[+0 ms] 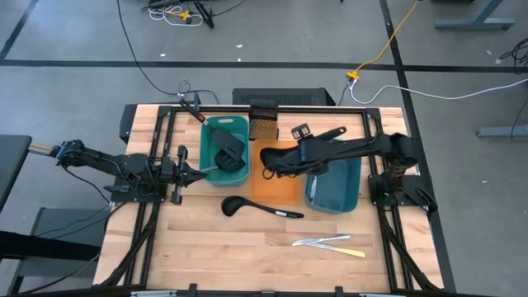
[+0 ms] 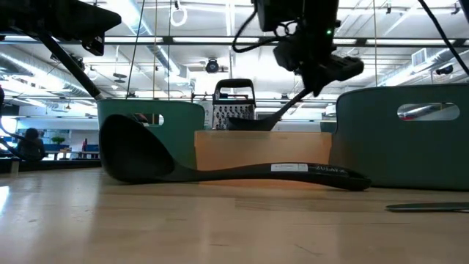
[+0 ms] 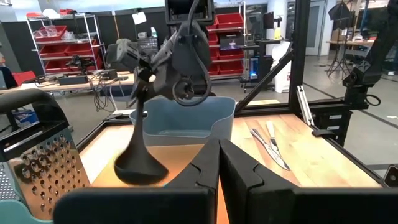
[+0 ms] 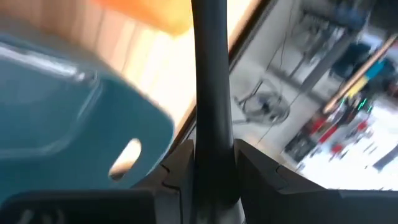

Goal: Pick & Place Kitchen Items
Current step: Put the bottom black serving spoon into the orange bin

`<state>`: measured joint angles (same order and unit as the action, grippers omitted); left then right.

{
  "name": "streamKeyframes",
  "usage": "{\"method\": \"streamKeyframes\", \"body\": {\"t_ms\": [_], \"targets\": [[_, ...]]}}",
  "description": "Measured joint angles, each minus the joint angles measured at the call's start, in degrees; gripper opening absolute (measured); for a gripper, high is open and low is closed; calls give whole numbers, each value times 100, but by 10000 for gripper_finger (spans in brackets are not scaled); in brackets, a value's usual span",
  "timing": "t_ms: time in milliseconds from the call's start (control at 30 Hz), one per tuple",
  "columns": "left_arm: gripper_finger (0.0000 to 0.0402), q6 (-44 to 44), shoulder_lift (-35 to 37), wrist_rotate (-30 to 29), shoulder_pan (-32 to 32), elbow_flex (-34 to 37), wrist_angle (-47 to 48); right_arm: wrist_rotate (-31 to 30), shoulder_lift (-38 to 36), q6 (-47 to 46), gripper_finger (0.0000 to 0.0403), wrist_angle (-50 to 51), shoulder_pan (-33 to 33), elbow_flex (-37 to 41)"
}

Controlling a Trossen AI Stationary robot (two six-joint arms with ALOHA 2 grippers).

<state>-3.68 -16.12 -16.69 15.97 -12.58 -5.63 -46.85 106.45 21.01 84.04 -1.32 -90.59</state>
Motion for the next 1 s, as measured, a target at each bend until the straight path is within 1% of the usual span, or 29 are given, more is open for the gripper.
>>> {"method": "streamKeyframes", "body": {"t_ms": [133,200,300,467,567,733,1000], "targets": [[12,0,0,1,0,0,12,-69,7,665,100,-705,-2,-9],[12,0,0,1,1,0,30,24,7,853,100,-950,0,-9],[12,0,0,2,1,0,46,226,7,1189,100,-1040,2,-9],[12,-2,0,2,1,0,48,142,7,1860,100,-1228,13,-8],[12,0,0,2,0,0,48,319,7,2127,100,-1344,30,-9],[12,-2,0,2,0,0,51,262,7,2136,100,-1488,127,-8],[12,-3,0,2,0,0,52,287,9,2108,100,-1025,165,-7]]}}
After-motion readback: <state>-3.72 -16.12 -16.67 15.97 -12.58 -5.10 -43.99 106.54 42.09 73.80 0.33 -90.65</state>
